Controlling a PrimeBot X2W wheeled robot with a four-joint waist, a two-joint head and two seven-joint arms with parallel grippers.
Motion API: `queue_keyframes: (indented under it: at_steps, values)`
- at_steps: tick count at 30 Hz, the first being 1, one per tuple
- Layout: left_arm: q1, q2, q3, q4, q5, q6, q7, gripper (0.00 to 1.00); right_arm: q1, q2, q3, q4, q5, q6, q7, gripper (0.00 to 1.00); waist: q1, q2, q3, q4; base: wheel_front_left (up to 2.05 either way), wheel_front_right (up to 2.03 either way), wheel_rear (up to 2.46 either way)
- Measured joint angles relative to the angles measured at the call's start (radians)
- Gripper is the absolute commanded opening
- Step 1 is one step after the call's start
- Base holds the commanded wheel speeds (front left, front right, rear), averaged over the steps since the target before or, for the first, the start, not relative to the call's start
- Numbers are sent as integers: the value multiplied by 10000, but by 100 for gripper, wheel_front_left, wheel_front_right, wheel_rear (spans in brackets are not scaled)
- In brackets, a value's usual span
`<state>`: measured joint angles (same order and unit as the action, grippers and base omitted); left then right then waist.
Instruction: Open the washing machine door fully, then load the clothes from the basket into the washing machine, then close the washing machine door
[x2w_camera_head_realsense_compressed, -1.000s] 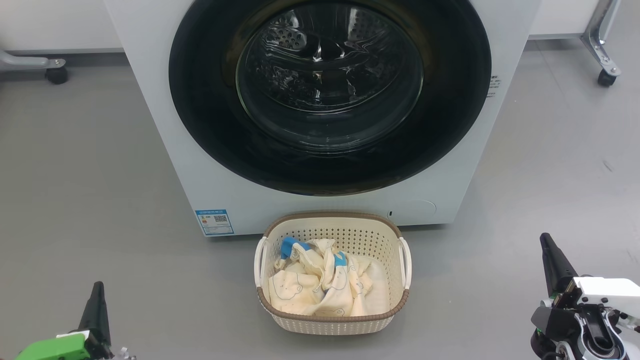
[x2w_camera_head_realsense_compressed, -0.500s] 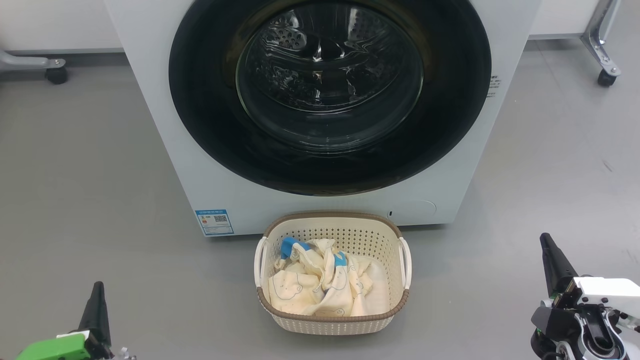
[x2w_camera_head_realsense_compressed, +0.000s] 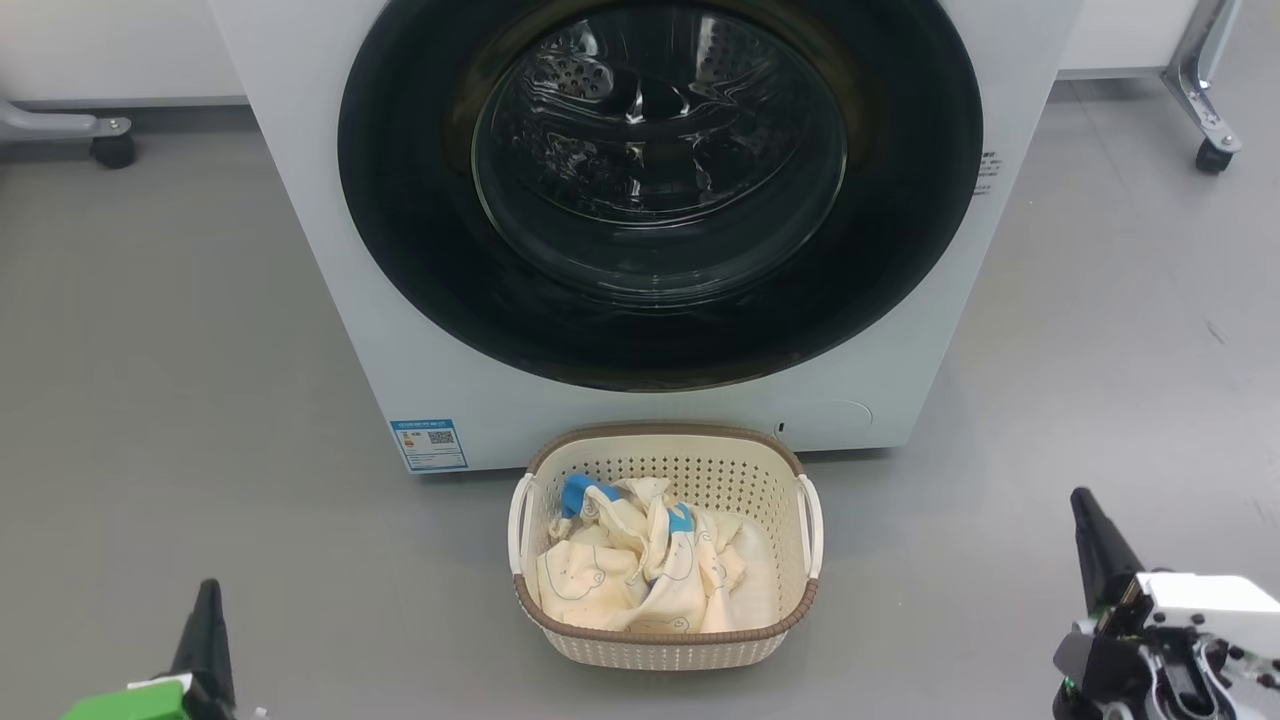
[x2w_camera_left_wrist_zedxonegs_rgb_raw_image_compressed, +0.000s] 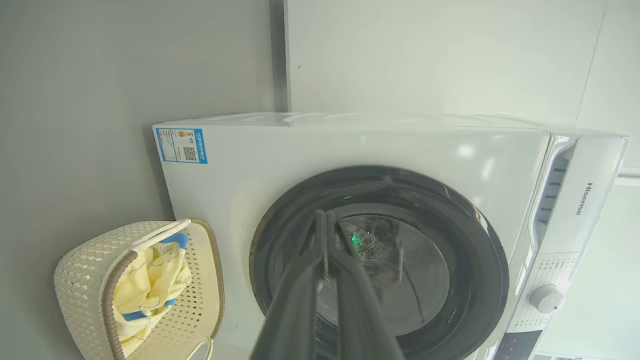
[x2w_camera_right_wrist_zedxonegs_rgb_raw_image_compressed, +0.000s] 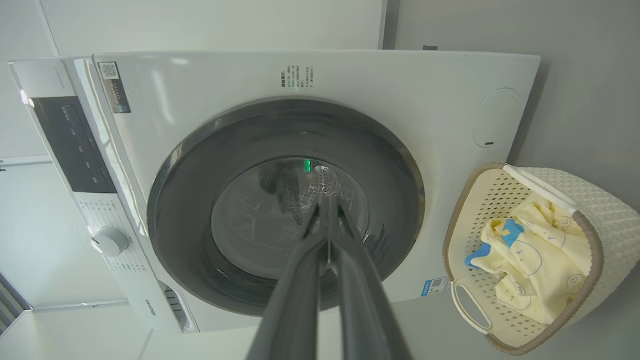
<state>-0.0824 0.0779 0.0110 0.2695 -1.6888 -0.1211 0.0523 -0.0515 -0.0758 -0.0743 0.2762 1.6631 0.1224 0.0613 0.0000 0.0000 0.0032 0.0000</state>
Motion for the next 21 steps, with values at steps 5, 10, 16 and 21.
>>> queue_keyframes:
  at_steps: [5, 10, 16, 21]
  values:
    - [320, -330, -107, 495, -2, 4, -2, 100, 511, 303, 58, 489, 0, -2, 0, 100, 0, 0, 0, -2, 0, 0, 0]
    - [367, -370, -178, 516, 0, 4, -13, 100, 584, 339, 50, 489, -4, -2, -88, 100, 0, 0, 19, -8, 0, 0, 0]
    - [362, -370, -320, 499, 15, 4, -134, 100, 584, 337, 48, 374, -115, -2, -232, 100, 0, 0, 27, -8, 0, 0, 0]
    - [356, -370, -466, 468, 88, 4, -267, 100, 584, 334, 56, 247, -291, -2, -418, 100, 0, 0, 20, -7, 0, 0, 0]
